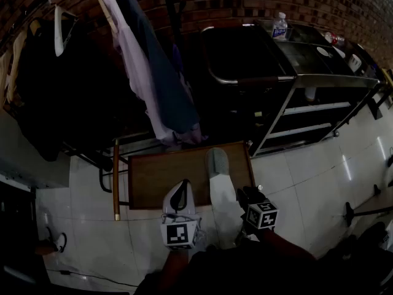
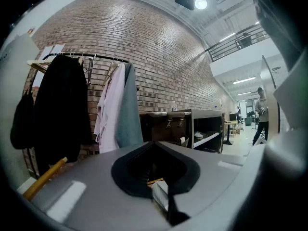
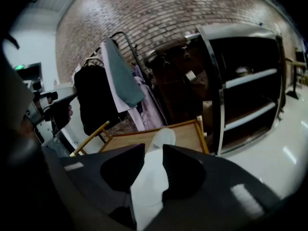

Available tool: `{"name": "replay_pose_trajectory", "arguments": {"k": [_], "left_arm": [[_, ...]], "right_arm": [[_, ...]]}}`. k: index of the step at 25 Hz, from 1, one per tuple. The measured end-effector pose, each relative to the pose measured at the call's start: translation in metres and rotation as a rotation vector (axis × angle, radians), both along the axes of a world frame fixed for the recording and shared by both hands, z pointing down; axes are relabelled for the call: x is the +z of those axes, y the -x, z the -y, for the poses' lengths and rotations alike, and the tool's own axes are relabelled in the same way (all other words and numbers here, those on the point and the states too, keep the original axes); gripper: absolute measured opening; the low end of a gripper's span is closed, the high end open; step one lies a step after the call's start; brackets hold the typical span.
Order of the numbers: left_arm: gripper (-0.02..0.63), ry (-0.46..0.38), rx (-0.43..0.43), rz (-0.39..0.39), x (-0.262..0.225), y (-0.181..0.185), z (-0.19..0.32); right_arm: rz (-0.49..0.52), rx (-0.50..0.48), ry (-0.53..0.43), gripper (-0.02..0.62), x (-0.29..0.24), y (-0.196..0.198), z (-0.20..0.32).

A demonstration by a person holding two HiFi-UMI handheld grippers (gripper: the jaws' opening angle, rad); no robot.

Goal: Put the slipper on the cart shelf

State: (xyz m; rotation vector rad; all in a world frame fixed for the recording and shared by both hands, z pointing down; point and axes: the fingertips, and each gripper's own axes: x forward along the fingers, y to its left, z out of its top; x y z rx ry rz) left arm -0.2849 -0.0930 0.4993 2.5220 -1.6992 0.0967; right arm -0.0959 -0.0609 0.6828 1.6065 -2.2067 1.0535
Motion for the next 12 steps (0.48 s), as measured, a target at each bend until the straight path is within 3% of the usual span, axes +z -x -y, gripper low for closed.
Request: {"name": "replay_pose_trajectory", "arguments": {"k": [6, 12], "left_arm": [[0.017, -0.003, 0.006, 0.004, -0.001, 0.000, 0.001], [0.017, -0.004, 0.005, 0.014, 0.001, 0.004, 0.001]], "right_arm": [[0.200, 0.077, 0.189, 0.138, 0.049, 0.007, -0.027], [0.328, 0.165, 0.364, 0.149, 0.099, 0.011, -0.046]]}}
